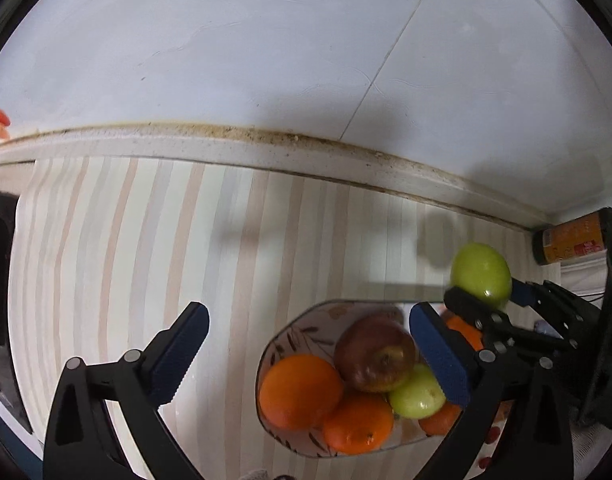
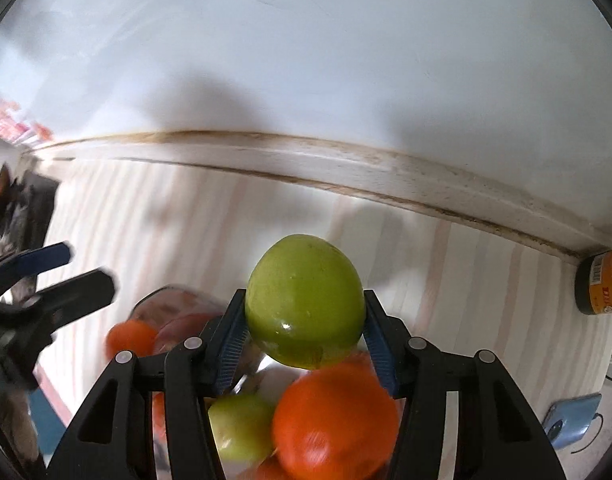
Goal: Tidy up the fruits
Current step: 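Place the green apple onto the plate with the right tool, then withdraw both open tools from the plate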
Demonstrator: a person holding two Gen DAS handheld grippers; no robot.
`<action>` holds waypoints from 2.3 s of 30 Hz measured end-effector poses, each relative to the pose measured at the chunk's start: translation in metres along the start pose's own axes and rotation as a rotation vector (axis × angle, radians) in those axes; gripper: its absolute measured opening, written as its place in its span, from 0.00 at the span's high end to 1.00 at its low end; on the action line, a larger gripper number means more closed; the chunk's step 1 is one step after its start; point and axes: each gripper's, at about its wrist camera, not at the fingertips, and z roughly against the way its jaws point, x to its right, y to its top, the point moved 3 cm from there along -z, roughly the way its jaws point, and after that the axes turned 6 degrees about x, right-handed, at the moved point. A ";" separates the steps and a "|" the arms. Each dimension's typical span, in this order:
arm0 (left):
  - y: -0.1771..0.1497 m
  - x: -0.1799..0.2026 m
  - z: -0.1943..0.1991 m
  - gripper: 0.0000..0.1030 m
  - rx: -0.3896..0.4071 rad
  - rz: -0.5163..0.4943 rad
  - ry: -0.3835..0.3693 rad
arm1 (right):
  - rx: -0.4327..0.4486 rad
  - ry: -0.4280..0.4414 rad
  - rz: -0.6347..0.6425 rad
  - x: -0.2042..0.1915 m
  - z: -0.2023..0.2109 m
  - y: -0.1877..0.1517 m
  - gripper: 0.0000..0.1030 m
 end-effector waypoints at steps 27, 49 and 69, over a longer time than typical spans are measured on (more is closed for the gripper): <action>-0.126 -0.028 0.005 0.00 -0.084 0.089 0.041 | -0.108 0.227 -0.208 -0.045 0.000 -0.147 0.44; -0.146 -0.019 -0.004 0.00 -0.112 0.024 0.056 | -0.037 0.212 -0.458 -0.024 -0.003 -0.157 0.39; -0.168 0.010 0.129 0.00 0.144 -0.106 0.123 | 0.233 -0.254 -0.200 -0.046 0.152 -0.180 0.05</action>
